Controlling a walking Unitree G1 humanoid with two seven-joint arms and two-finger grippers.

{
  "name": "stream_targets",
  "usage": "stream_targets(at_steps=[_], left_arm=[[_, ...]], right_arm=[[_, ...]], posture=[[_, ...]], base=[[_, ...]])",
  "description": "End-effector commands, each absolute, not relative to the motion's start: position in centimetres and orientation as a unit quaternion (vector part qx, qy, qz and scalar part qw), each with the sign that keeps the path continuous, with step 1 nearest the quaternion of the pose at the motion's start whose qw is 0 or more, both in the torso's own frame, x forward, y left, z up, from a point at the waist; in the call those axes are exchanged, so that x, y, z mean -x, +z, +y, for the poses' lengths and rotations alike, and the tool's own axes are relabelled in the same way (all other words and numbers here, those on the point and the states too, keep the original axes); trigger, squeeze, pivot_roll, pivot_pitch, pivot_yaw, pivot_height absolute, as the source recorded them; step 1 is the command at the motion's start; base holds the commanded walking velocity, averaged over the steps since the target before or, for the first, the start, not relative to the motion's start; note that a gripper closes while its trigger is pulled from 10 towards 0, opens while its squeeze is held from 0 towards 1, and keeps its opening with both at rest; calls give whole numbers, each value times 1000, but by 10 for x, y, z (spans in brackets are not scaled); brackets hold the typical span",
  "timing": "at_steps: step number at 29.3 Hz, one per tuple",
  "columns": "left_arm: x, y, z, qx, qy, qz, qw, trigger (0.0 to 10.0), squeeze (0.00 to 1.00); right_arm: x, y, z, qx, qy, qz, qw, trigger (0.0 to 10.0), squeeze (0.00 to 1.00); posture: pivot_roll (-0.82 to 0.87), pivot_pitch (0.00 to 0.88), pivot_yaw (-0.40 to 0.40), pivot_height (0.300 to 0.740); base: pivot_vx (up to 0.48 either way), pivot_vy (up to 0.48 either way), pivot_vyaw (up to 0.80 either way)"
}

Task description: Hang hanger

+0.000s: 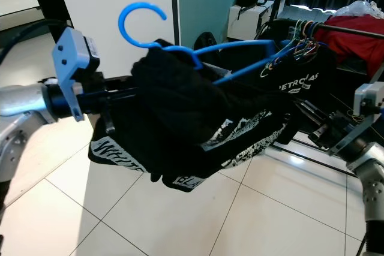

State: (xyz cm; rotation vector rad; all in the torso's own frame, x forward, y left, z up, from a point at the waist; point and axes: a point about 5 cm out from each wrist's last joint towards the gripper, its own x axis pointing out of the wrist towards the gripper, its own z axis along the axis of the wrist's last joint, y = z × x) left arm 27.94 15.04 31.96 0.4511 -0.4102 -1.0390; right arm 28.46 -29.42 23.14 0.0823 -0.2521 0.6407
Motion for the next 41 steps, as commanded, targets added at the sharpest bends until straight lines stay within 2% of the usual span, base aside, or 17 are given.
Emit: stream_targets(at_steps=[1,9,12,13,26,40,41], left_arm=[[-275,320,145,-226,-509,-194,807,10000,0],[-275,315,147,-244,-510,-179,805,10000,0],[-282,309,154,-267,-493,-154,813,10000,0],[-293,296,166,-306,-455,-112,828,10000,0],[-300,281,178,-338,-429,-65,835,10000,0],[-282,311,180,-258,-464,-149,834,10000,0],[-274,309,180,-251,-494,-143,820,10000,0]], right_arm=[[-288,234,-293,-34,315,-135,939,0,0],[-287,236,-294,-34,313,-139,939,0,0],[-282,238,-294,-29,329,-142,933,0,0],[-272,245,-295,-23,353,-149,924,0,0],[-267,254,-296,-14,364,-161,917,0,0],[-269,253,-307,-6,340,-151,928,0,0],[-269,252,-308,-4,335,-150,930,0,0]], posture=[[40,20,-22,740],[42,23,-20,740],[41,30,-17,740],[34,32,-15,740],[34,34,-17,740],[36,35,-26,740],[37,35,-27,740]], base=[[0,0,0],[0,0,0],[0,0,0],[0,0,0],[0,0,0],[0,0,0],[0,0,0]])
